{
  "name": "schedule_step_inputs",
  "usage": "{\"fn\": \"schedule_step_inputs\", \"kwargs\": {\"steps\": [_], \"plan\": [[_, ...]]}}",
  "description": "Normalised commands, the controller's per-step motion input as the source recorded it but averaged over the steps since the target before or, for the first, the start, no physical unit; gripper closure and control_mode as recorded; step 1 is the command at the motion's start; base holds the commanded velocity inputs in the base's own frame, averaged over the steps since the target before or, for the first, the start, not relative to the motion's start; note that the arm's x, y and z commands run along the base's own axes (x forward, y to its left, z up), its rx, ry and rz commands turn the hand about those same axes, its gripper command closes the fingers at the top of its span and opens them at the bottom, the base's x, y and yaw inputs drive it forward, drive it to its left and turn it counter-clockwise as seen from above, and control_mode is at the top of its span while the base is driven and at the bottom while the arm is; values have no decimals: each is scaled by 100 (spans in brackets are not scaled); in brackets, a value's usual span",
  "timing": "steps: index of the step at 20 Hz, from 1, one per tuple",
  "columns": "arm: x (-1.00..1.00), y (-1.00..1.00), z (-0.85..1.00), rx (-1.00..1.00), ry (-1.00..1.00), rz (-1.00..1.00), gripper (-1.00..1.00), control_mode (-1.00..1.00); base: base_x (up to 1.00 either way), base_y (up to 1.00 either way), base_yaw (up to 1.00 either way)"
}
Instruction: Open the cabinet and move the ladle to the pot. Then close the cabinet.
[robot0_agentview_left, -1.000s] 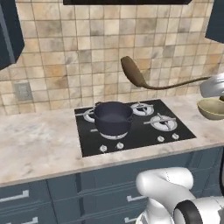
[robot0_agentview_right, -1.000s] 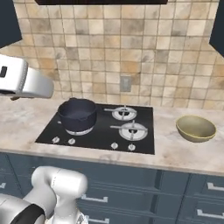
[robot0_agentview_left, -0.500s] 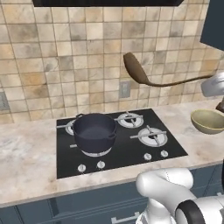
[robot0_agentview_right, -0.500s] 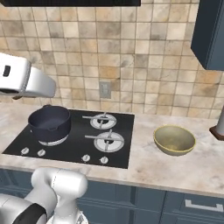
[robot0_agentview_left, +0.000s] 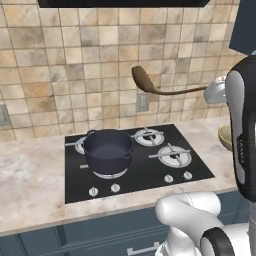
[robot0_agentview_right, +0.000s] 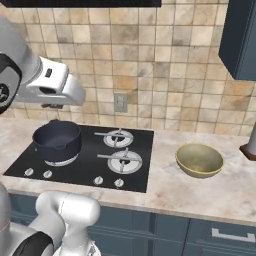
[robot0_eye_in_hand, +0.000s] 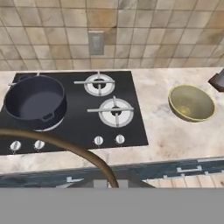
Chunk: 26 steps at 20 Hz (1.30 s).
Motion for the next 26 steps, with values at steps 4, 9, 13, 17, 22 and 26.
{"fn": "schedule_step_inputs", "kwargs": {"steps": [4, 9, 13, 17, 22, 26], "plan": [[100, 15, -70, 0, 10, 0, 100, -100, 0, 0, 0], [79, 0, -42, 0, -2, 0, 100, -100, 0, 0, 0], [35, -13, -15, -3, -14, 0, 100, -100, 0, 0, 0], [0, -1, 0, -15, -16, 0, 100, -100, 0, 0, 0], [1, 0, -8, -27, -13, 0, 100, -100, 0, 0, 0], [2, 0, 0, -26, -2, 3, 100, -100, 0, 0, 0]]}}
